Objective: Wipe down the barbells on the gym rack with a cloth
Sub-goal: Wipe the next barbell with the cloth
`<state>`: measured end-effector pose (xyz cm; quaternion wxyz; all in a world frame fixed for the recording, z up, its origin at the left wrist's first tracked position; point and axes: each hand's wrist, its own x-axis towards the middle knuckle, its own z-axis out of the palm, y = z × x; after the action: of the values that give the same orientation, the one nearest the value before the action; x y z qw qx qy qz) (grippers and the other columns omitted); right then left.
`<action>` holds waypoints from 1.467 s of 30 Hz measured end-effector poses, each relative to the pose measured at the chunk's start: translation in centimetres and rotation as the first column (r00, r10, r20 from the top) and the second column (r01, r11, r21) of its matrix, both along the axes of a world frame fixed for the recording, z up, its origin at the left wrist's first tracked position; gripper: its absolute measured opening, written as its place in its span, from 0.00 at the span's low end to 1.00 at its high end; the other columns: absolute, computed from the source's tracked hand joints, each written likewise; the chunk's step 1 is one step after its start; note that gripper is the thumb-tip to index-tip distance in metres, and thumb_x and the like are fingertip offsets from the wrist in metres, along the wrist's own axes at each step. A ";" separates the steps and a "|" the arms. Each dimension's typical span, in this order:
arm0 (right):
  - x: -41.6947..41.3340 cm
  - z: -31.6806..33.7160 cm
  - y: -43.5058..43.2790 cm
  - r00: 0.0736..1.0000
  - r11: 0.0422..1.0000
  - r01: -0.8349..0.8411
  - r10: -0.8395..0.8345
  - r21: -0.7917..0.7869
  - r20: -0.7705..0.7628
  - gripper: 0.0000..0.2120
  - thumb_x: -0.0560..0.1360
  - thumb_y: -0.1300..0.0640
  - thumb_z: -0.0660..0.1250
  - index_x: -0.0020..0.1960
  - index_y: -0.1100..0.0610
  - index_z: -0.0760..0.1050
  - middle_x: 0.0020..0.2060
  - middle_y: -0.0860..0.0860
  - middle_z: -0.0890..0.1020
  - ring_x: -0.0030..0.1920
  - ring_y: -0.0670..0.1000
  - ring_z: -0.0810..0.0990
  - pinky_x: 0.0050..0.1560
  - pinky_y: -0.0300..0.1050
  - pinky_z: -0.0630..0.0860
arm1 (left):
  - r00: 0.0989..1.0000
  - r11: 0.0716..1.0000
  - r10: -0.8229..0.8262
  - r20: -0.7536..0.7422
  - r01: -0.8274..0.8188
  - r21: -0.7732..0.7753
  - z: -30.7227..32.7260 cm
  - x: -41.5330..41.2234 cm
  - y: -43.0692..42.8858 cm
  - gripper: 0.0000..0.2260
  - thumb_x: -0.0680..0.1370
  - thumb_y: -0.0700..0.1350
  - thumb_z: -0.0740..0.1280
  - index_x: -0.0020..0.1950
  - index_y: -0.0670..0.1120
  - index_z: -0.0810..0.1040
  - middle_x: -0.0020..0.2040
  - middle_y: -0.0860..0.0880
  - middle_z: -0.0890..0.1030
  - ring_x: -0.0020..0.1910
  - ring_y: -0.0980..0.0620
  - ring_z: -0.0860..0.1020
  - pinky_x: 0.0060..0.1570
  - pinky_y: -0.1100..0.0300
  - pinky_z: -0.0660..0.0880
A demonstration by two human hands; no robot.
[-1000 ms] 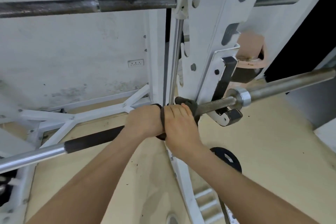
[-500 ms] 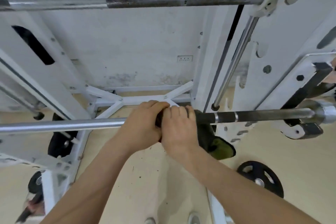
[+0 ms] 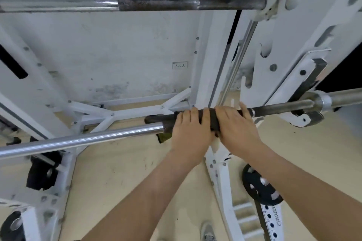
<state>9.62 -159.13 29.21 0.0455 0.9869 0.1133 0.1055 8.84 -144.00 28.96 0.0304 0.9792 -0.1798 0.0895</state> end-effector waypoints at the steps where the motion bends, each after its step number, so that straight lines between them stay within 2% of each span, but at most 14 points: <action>1: -0.3 0.1 -0.9 0.998 0.998 0.061 -0.061 -0.031 -0.013 0.21 0.69 0.58 0.65 0.62 0.57 0.70 0.56 0.53 0.78 0.61 0.54 0.76 0.71 0.59 0.56 | 1.000 1.000 -0.022 -0.009 0.022 -0.004 0.0 0.1 -1.3 0.21 0.76 0.48 0.61 0.67 0.41 0.72 0.57 0.36 0.78 0.53 0.37 0.77 0.58 0.45 0.73; 4: -1.0 0.0 0.0 0.984 0.983 0.178 -0.179 -0.042 -0.025 0.28 0.70 0.57 0.68 0.68 0.61 0.66 0.66 0.57 0.73 0.72 0.56 0.65 0.72 0.60 0.53 | 0.997 0.997 -0.073 0.015 0.073 -0.003 0.2 0.4 -2.1 0.22 0.73 0.40 0.57 0.67 0.42 0.73 0.54 0.38 0.79 0.50 0.40 0.79 0.53 0.48 0.75; 6: -1.5 -0.5 2.6 0.982 0.982 0.189 -0.188 0.030 -0.026 0.32 0.68 0.59 0.68 0.71 0.64 0.65 0.69 0.60 0.70 0.74 0.59 0.63 0.72 0.60 0.56 | 0.994 0.997 -0.071 0.082 0.072 -0.009 0.3 0.3 0.1 0.21 0.71 0.41 0.63 0.64 0.43 0.77 0.53 0.41 0.81 0.47 0.43 0.81 0.49 0.51 0.77; 9: -2.3 -0.9 7.9 0.998 0.992 0.059 -0.061 0.114 0.014 0.32 0.65 0.61 0.63 0.70 0.67 0.68 0.68 0.64 0.71 0.71 0.64 0.66 0.71 0.61 0.62 | 0.993 0.999 -0.018 0.115 0.023 -0.042 -0.3 -0.8 4.6 0.22 0.68 0.38 0.66 0.63 0.42 0.78 0.56 0.40 0.81 0.51 0.43 0.81 0.54 0.50 0.76; 13: -2.1 -0.9 12.0 0.984 0.969 -0.175 0.175 0.173 0.019 0.27 0.70 0.58 0.62 0.69 0.64 0.68 0.62 0.61 0.74 0.65 0.63 0.71 0.70 0.59 0.63 | 0.971 0.971 0.209 0.116 -0.192 -0.141 -0.9 -3.0 8.7 0.24 0.72 0.38 0.55 0.67 0.41 0.74 0.63 0.39 0.77 0.62 0.41 0.75 0.66 0.45 0.69; 16: -0.8 -1.1 9.8 0.957 0.943 -0.291 0.286 0.162 0.054 0.23 0.75 0.58 0.57 0.68 0.62 0.68 0.58 0.56 0.76 0.59 0.58 0.74 0.67 0.53 0.67 | 0.948 0.943 0.306 0.087 -0.289 -0.162 -1.1 -3.1 7.0 0.22 0.75 0.44 0.56 0.67 0.41 0.74 0.65 0.39 0.75 0.65 0.40 0.72 0.66 0.43 0.67; 19: 0.0 -1.1 5.3 0.947 0.936 -0.321 0.315 0.145 0.062 0.23 0.77 0.58 0.52 0.70 0.60 0.69 0.61 0.55 0.77 0.62 0.55 0.75 0.69 0.51 0.66 | 0.935 0.942 0.317 0.159 -0.290 -0.168 -1.9 -2.4 2.6 0.21 0.77 0.45 0.56 0.68 0.39 0.73 0.66 0.36 0.74 0.65 0.38 0.72 0.68 0.42 0.65; 25: 0.7 -1.9 -6.8 0.984 0.988 -0.131 0.119 0.082 0.133 0.25 0.76 0.59 0.50 0.71 0.62 0.69 0.69 0.57 0.73 0.71 0.56 0.69 0.72 0.56 0.59 | 0.971 0.986 0.134 0.198 -0.111 -0.122 -2.3 0.2 -9.2 0.21 0.77 0.42 0.63 0.70 0.40 0.71 0.67 0.38 0.74 0.65 0.39 0.73 0.68 0.44 0.65; 29: 0.2 -1.7 -13.5 0.985 0.997 0.062 -0.068 0.045 0.159 0.26 0.76 0.57 0.50 0.72 0.63 0.67 0.71 0.59 0.70 0.73 0.58 0.65 0.72 0.59 0.55 | 0.987 0.998 -0.008 0.161 0.019 -0.065 -2.2 2.2 -16.7 0.22 0.77 0.42 0.53 0.71 0.40 0.69 0.67 0.37 0.73 0.65 0.39 0.73 0.69 0.45 0.66; 31: -0.2 -1.4 -16.3 0.975 0.987 0.161 -0.160 0.005 0.153 0.27 0.76 0.56 0.49 0.73 0.63 0.66 0.71 0.59 0.69 0.74 0.58 0.62 0.72 0.61 0.53 | 0.989 0.996 -0.077 0.124 0.081 -0.025 -1.8 3.1 -20.1 0.23 0.77 0.43 0.52 0.71 0.40 0.69 0.68 0.37 0.72 0.65 0.39 0.73 0.68 0.45 0.67; 35: -0.4 -1.2 -19.8 0.955 0.972 0.236 -0.230 -0.008 0.184 0.28 0.75 0.55 0.66 0.73 0.63 0.65 0.72 0.59 0.69 0.74 0.58 0.62 0.72 0.61 0.54 | 0.985 0.989 -0.149 0.092 0.150 -0.009 -1.2 4.3 -24.2 0.22 0.76 0.43 0.56 0.69 0.40 0.72 0.65 0.38 0.76 0.61 0.42 0.77 0.65 0.48 0.70; 39: 0.2 -1.3 -19.2 0.960 0.976 0.194 -0.210 0.102 0.184 0.24 0.74 0.57 0.63 0.68 0.66 0.72 0.66 0.61 0.75 0.69 0.59 0.72 0.70 0.58 0.62 | 0.974 0.979 -0.202 0.105 0.203 -0.001 -0.8 4.7 -22.9 0.22 0.74 0.44 0.62 0.68 0.41 0.73 0.64 0.40 0.77 0.59 0.44 0.79 0.60 0.51 0.73; 42: 0.3 -1.3 -17.0 0.972 0.969 0.138 -0.172 0.203 0.158 0.28 0.66 0.61 0.76 0.64 0.67 0.75 0.62 0.63 0.78 0.64 0.61 0.76 0.64 0.56 0.73 | 0.979 0.983 -0.177 0.098 0.181 -0.038 -0.6 4.5 -20.1 0.23 0.70 0.43 0.70 0.65 0.44 0.76 0.61 0.42 0.80 0.54 0.46 0.81 0.54 0.53 0.77; 44: 0.0 -1.4 -14.6 0.980 0.964 0.057 -0.103 0.259 0.170 0.28 0.64 0.61 0.78 0.62 0.67 0.77 0.60 0.63 0.79 0.62 0.61 0.78 0.61 0.57 0.75 | 0.986 0.988 -0.125 0.113 0.134 -0.076 -0.5 3.7 -17.0 0.20 0.72 0.43 0.65 0.64 0.46 0.78 0.59 0.45 0.81 0.53 0.48 0.82 0.51 0.54 0.77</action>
<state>9.63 -173.76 27.83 -0.0662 0.9747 0.0544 0.2067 12.54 -161.02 28.48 0.0673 0.9570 -0.2405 0.1474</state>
